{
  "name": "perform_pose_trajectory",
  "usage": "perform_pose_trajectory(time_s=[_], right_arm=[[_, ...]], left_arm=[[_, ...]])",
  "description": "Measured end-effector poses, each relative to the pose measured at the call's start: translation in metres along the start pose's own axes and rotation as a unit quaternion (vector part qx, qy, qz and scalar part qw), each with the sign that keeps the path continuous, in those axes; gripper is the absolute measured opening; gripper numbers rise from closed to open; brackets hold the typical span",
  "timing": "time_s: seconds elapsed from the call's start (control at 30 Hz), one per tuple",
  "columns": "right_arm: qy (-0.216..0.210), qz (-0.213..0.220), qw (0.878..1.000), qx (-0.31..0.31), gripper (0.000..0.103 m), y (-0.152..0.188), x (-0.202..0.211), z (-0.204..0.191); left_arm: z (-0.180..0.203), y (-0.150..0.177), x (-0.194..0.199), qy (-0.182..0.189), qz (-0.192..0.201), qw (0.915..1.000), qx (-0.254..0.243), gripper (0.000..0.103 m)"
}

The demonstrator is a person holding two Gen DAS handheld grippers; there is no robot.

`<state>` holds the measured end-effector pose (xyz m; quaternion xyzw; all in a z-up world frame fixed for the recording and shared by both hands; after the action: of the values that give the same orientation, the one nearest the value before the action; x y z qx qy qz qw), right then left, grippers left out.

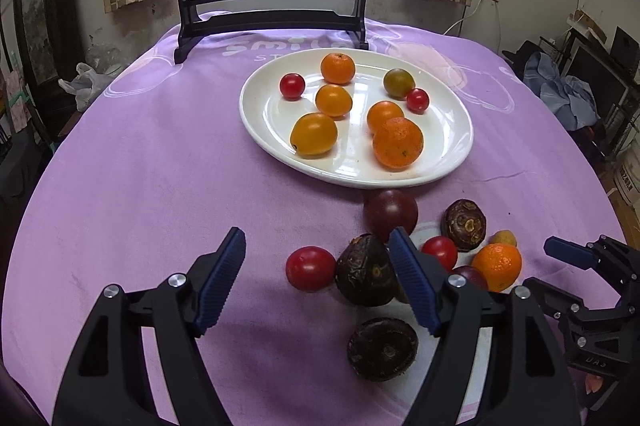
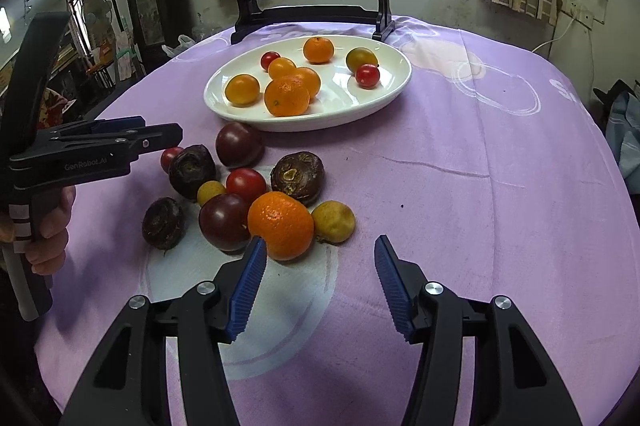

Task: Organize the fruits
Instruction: 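Withdraw both open tools from the plate back over the fruit pile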

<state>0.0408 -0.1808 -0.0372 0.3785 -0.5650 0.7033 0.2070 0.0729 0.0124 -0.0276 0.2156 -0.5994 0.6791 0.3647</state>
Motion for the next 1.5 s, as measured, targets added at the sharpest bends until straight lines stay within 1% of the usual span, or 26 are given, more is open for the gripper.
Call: perform_pose_trajectory(time_s=[0.17, 0.33, 0.4, 0.5, 0.6, 0.73, 0.83, 1.0, 1.07, 1.2, 1.27, 1.37, 1.4, 1.43, 1.47, 1.5], right_arm=[[0.002, -0.006, 1.000, 0.014, 0.057, 0.003, -0.002, -0.009], [0.004, -0.016, 0.999, 0.044, 0.056, 0.005, -0.006, -0.024], [0.013, -0.012, 0.998, 0.060, 0.056, 0.004, -0.006, -0.031], [0.017, -0.008, 0.996, 0.084, 0.051, 0.000, -0.008, -0.043], [0.030, -0.002, 0.995, 0.095, 0.051, -0.005, -0.010, -0.049], [0.034, 0.000, 0.994, 0.103, 0.052, -0.010, -0.017, -0.053], [0.031, 0.004, 0.994, 0.106, 0.057, -0.012, -0.021, -0.055], [0.026, 0.009, 0.994, 0.110, 0.058, -0.014, -0.021, -0.054], [0.032, 0.012, 0.993, 0.116, 0.058, -0.014, -0.019, -0.054], [0.059, 0.032, 0.988, 0.137, 0.058, -0.015, -0.010, -0.053], [0.057, 0.035, 0.988, 0.137, 0.058, -0.015, -0.008, -0.051], [0.067, 0.032, 0.987, 0.143, 0.057, -0.015, -0.012, -0.050], [0.067, 0.026, 0.986, 0.147, 0.057, -0.014, -0.016, -0.051], [0.069, 0.022, 0.986, 0.153, 0.054, -0.013, -0.019, -0.053], [0.076, 0.025, 0.984, 0.159, 0.054, -0.013, -0.022, -0.054], [0.087, 0.031, 0.982, 0.167, 0.051, -0.015, -0.024, -0.055]], left_arm=[[0.001, 0.003, -0.001, 0.004, -0.001, 1.0000, -0.003, 0.072], [-0.008, 0.004, -0.004, -0.004, -0.002, 0.9999, 0.014, 0.073], [-0.013, 0.003, -0.005, -0.010, -0.001, 0.9997, 0.020, 0.073], [-0.017, 0.003, -0.008, -0.021, -0.002, 0.9995, 0.022, 0.073], [-0.019, 0.004, -0.009, -0.023, -0.006, 0.9995, 0.023, 0.073], [-0.017, 0.005, -0.008, -0.015, -0.007, 0.9997, 0.019, 0.074], [-0.016, 0.005, -0.007, -0.013, -0.006, 0.9998, 0.016, 0.076], [-0.016, 0.007, -0.010, -0.015, -0.012, 0.9997, 0.018, 0.076], [-0.018, 0.007, -0.011, -0.018, -0.014, 0.9995, 0.019, 0.076], [-0.020, 0.007, -0.012, -0.016, -0.017, 0.9994, 0.024, 0.076], [-0.020, 0.006, -0.013, -0.015, -0.018, 0.9994, 0.024, 0.076], [-0.019, 0.006, -0.012, -0.012, -0.017, 0.9995, 0.023, 0.076], [-0.019, 0.006, -0.012, -0.011, -0.017, 0.9996, 0.022, 0.076], [-0.019, 0.006, -0.012, -0.010, -0.016, 0.9996, 0.022, 0.076], [-0.019, 0.005, -0.012, -0.010, -0.016, 0.9996, 0.022, 0.076], [-0.018, 0.006, -0.011, -0.009, -0.016, 0.9996, 0.022, 0.076]])
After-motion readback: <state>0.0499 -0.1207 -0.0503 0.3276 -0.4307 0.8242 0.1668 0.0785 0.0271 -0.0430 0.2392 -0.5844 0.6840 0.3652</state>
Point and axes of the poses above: each gripper's, at about its wrist camera, not at the fingertips, and x roughly against the way its jaws point, z to its right, y to its underside, the point moved 5 cm from there along -x, roughly the way its jaws point, and after that the axes turned 11 degrees about y, right-handed, at the moved point
